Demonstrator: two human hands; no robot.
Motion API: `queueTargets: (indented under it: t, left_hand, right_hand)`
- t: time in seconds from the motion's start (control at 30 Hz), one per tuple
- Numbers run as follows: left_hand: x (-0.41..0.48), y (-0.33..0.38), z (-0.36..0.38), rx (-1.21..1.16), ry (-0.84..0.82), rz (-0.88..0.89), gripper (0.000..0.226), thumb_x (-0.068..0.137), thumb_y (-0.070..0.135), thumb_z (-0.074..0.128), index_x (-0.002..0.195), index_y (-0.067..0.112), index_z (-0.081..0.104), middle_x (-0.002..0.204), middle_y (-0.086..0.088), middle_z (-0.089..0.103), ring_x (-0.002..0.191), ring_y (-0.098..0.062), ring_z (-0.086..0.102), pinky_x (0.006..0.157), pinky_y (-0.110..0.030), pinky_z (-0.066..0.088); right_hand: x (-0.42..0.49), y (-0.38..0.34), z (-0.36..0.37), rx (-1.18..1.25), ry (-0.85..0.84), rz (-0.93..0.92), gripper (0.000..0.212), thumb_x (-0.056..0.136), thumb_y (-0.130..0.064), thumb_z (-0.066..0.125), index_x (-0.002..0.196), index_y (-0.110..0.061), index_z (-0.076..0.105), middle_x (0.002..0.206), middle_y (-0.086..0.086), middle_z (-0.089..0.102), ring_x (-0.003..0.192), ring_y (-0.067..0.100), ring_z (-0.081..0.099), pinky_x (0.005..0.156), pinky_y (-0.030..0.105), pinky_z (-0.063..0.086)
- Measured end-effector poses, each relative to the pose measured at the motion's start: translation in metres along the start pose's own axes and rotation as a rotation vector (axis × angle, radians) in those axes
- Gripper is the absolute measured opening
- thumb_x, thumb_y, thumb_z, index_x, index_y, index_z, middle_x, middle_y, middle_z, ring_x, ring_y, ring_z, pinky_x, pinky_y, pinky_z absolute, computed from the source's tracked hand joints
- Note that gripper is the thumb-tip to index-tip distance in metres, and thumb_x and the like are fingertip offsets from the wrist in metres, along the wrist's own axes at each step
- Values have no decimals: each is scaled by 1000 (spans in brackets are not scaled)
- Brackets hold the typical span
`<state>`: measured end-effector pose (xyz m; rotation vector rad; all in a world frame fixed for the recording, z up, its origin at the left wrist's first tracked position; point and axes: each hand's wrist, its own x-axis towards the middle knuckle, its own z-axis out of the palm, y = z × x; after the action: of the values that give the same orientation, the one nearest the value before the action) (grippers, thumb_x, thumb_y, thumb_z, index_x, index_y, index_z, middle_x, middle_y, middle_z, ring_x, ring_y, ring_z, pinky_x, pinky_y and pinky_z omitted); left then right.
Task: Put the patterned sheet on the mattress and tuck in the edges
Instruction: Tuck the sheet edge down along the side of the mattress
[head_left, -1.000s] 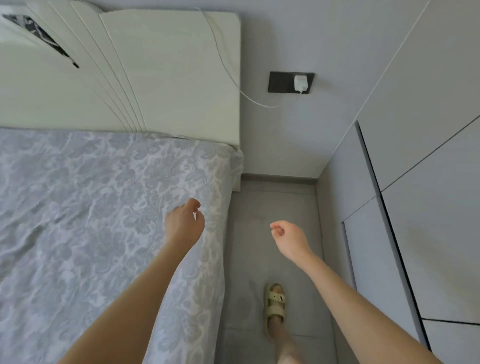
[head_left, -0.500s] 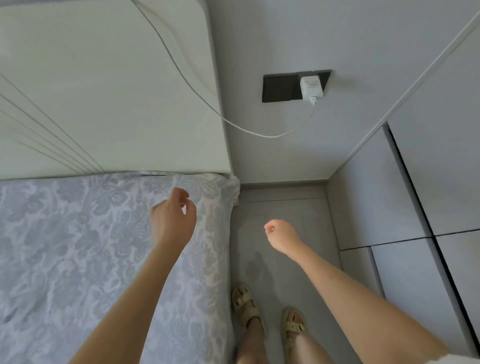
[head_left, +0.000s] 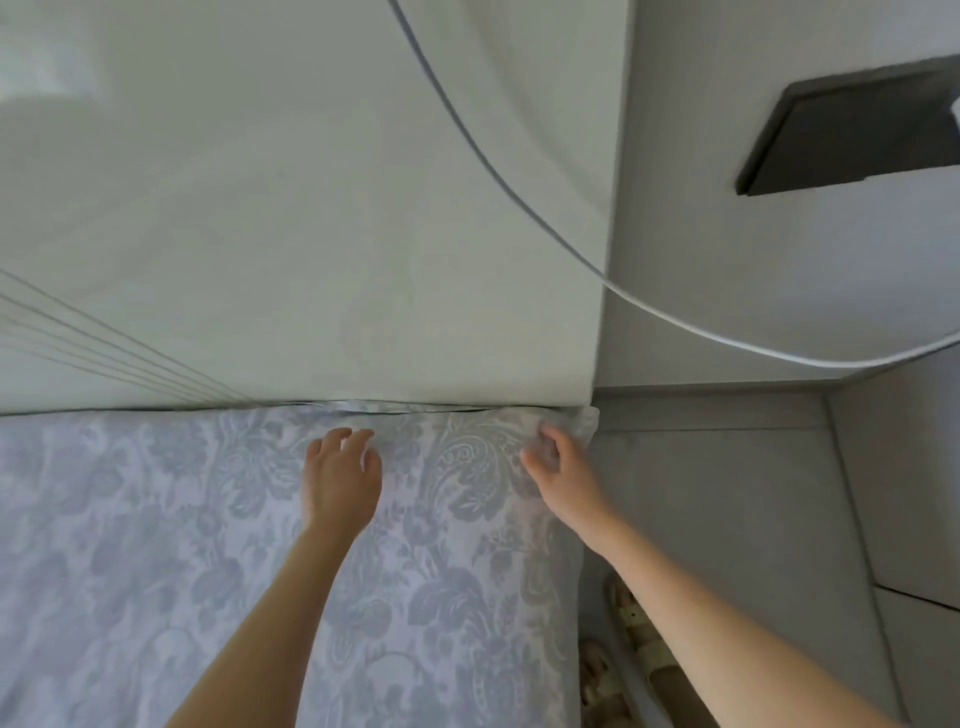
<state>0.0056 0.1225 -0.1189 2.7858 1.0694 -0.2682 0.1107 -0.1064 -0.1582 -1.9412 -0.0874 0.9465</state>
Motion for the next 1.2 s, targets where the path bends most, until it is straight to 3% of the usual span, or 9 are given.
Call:
queueTargets:
  t: [0.13, 0.27, 0.47, 0.63, 0.73, 0.83, 0.97, 1.07, 1.2]
  left_hand:
    - [33, -2, 18, -77, -86, 38, 41, 100, 29, 33, 134, 17, 52, 142, -3, 48, 133, -21, 38, 113, -36, 25]
    - [51, 1, 31, -62, -124, -17, 38, 100, 35, 33, 129, 26, 55, 138, 6, 50, 129, -15, 41, 112, -35, 21]
    - [66, 13, 26, 154, -238, -34, 42, 97, 44, 26, 117, 35, 61, 128, 8, 54, 120, -17, 42, 94, -40, 24]
    - [50, 26, 32, 106, -184, -71, 47, 98, 48, 24, 117, 33, 64, 131, 5, 50, 127, -18, 36, 111, -44, 14]
    - [39, 33, 34, -13, -157, -72, 45, 99, 45, 23, 125, 32, 58, 141, 9, 46, 137, -17, 26, 116, -46, 2]
    - [27, 41, 29, -103, -69, 59, 57, 94, 51, 18, 123, 26, 61, 134, 10, 54, 134, -16, 35, 116, -45, 9]
    - [19, 58, 9, -245, -64, 330, 67, 89, 52, 13, 121, 23, 63, 126, 8, 61, 121, -13, 50, 104, -21, 24]
    - [19, 65, -16, -259, -153, 372, 63, 91, 53, 15, 129, 25, 57, 131, 9, 58, 126, -11, 47, 98, -12, 22]
    - [28, 55, -52, -414, -435, 209, 44, 100, 47, 22, 131, 36, 52, 138, 11, 51, 136, -12, 36, 114, -26, 20]
  right_hand:
    - [23, 13, 10, 178, 16, 51, 70, 89, -47, 56, 148, -28, 22, 148, -8, 37, 135, 14, 37, 112, 39, 32]
    - [44, 21, 12, 273, -23, 75, 73, 81, -60, 57, 144, -36, 29, 143, -15, 42, 131, 9, 42, 110, 41, 35]
    - [62, 11, 19, 460, 37, 130, 39, 84, -38, 67, 120, -34, 52, 118, -10, 62, 109, 11, 59, 103, 39, 44]
    - [64, 9, 14, 559, -35, 211, 45, 79, -34, 73, 120, -28, 55, 111, -5, 66, 101, 13, 63, 97, 36, 48]
    - [65, 6, 9, 570, -83, 250, 56, 67, -38, 78, 119, -26, 60, 109, -3, 70, 100, 17, 66, 97, 41, 49]
    - [54, -2, 5, 577, -127, 237, 43, 74, -27, 76, 115, -24, 62, 109, -1, 70, 98, 17, 67, 94, 38, 51]
    - [24, -27, 4, 444, -70, 153, 30, 70, -29, 74, 99, -33, 64, 99, -9, 70, 92, 11, 66, 89, 37, 52]
    - [-7, -48, 8, 332, -49, 84, 51, 56, -44, 72, 106, -42, 61, 101, -16, 68, 96, 8, 65, 90, 40, 52]
    - [-53, -78, 15, 249, -52, -94, 45, 59, -47, 70, 96, -64, 49, 102, -25, 63, 99, 1, 60, 89, 36, 51]
